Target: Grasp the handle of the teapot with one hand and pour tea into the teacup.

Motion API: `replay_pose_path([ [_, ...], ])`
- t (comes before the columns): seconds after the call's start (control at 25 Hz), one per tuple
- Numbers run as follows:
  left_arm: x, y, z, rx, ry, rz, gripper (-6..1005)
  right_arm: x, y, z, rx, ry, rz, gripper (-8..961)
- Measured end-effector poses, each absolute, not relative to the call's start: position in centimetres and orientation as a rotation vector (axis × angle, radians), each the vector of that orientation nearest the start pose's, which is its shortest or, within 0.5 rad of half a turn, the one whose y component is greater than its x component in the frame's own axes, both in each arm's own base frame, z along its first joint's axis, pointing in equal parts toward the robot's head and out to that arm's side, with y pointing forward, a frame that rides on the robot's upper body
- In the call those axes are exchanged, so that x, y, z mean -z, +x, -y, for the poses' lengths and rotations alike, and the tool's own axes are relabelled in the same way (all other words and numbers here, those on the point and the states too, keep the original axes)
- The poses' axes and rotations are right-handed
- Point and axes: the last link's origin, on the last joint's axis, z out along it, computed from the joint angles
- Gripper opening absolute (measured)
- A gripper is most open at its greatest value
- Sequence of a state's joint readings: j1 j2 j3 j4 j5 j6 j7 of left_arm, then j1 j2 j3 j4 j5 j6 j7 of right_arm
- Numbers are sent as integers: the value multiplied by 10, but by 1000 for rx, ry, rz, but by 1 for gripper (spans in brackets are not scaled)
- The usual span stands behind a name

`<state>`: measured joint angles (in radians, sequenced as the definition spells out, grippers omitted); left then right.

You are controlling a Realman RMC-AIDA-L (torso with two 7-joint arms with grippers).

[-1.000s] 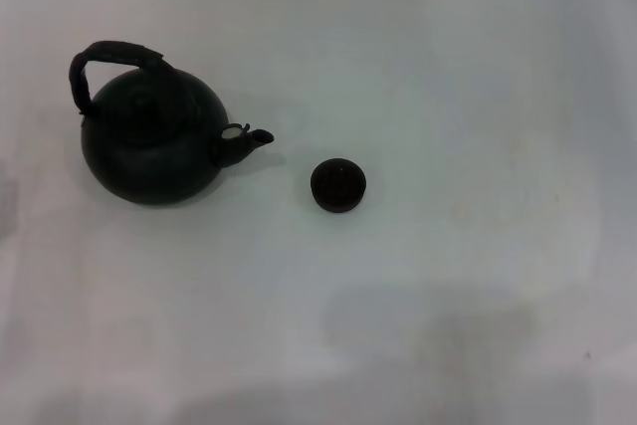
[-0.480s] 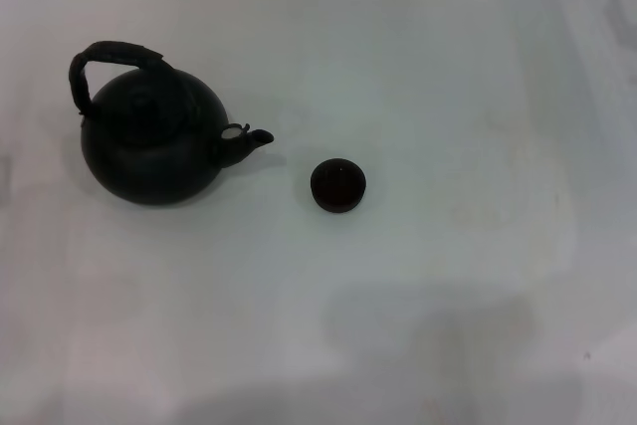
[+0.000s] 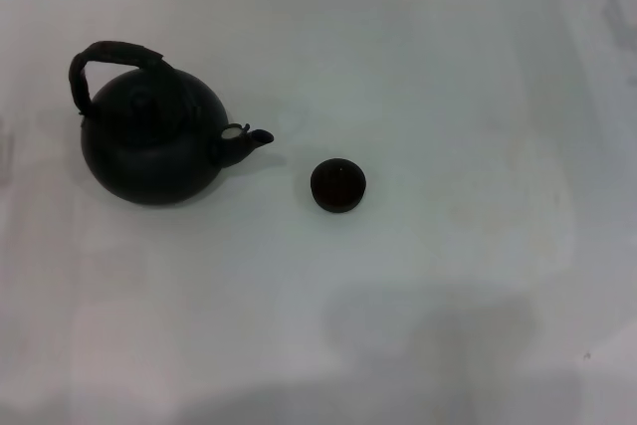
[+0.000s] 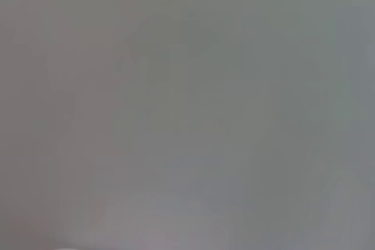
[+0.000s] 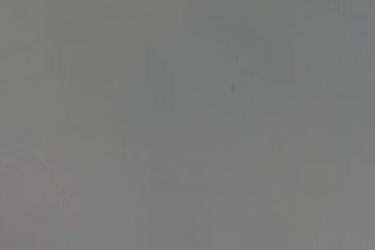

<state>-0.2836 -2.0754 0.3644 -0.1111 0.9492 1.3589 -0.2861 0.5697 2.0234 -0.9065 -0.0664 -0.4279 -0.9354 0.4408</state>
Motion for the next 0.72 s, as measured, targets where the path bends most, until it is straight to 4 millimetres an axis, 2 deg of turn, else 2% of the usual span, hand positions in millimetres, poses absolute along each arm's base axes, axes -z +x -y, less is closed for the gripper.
replay_pose_path([
  [0.44, -7, -386, -260, 694, -1395, 709, 594, -30, 353, -386, -630, -1521, -776, 833],
  [0.72, -14, -387, -263, 683, -1400, 678, 593, -21, 352, -381, -598, -1591, -748, 836],
])
